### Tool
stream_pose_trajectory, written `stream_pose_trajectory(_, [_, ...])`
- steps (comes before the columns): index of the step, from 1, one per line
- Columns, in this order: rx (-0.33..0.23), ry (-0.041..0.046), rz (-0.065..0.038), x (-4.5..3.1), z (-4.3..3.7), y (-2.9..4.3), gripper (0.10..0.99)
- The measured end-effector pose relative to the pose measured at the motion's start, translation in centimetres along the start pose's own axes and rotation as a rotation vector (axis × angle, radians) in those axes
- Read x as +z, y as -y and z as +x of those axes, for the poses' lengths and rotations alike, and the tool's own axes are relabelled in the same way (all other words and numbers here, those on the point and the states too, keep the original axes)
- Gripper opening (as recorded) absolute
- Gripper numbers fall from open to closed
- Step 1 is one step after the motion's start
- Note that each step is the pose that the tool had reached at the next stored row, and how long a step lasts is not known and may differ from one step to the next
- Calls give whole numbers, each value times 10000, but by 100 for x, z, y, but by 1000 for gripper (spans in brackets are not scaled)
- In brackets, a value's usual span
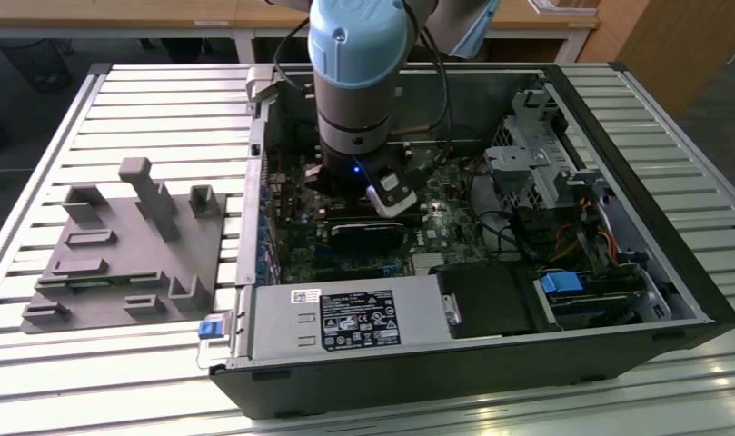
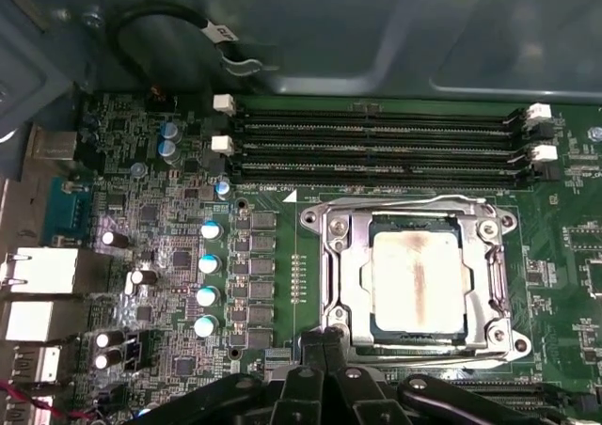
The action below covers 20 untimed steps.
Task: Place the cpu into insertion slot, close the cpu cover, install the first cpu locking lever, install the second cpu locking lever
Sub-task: 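Install the second cpu locking lever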
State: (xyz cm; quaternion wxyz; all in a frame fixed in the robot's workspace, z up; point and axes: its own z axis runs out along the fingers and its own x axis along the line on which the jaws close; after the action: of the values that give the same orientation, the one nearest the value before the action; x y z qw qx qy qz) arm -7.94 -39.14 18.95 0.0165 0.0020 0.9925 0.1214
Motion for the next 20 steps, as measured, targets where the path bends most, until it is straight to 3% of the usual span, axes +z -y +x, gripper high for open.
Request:
stream_pose_trajectory(2, [2,4,-38,-20,-1,-7,125])
stream_pose_trajectory(20, [1,6,-46,-249,-12,-66,125])
